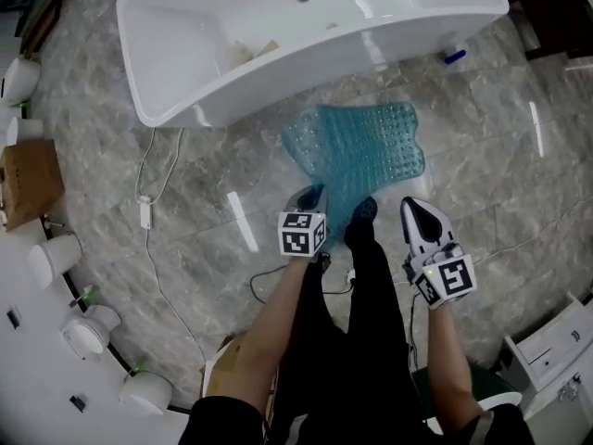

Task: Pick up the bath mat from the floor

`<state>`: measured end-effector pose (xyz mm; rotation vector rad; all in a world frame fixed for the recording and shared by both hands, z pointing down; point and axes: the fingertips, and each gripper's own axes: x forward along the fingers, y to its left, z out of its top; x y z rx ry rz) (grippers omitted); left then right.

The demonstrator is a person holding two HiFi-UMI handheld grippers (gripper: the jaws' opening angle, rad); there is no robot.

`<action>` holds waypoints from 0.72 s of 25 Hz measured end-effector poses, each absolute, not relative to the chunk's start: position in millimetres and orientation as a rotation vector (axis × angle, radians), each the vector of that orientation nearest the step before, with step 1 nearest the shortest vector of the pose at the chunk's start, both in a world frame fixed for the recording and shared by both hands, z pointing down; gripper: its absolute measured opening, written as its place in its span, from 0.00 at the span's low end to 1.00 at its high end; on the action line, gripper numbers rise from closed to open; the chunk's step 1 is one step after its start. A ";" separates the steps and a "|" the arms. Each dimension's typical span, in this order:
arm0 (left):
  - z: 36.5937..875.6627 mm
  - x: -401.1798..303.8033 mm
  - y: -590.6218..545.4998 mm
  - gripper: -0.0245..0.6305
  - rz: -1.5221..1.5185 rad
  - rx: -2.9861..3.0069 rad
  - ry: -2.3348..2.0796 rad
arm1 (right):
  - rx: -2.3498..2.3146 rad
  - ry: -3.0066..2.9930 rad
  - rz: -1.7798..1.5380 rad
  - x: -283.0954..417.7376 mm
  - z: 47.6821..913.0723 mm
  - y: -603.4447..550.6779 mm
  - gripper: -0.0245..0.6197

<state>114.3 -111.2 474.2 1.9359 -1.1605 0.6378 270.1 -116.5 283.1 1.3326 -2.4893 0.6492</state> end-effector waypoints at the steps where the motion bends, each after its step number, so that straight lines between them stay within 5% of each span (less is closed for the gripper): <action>1: 460.0 108.9 -110.7 0.08 0.643 1.955 -1.171 | 1.345 -2.491 0.629 271.6 271.3 -117.2 0.06; 18: 231.0 -8.2 -76.9 0.08 0.473 2.194 -1.289 | 1.405 -2.624 0.374 184.6 111.4 -106.4 0.06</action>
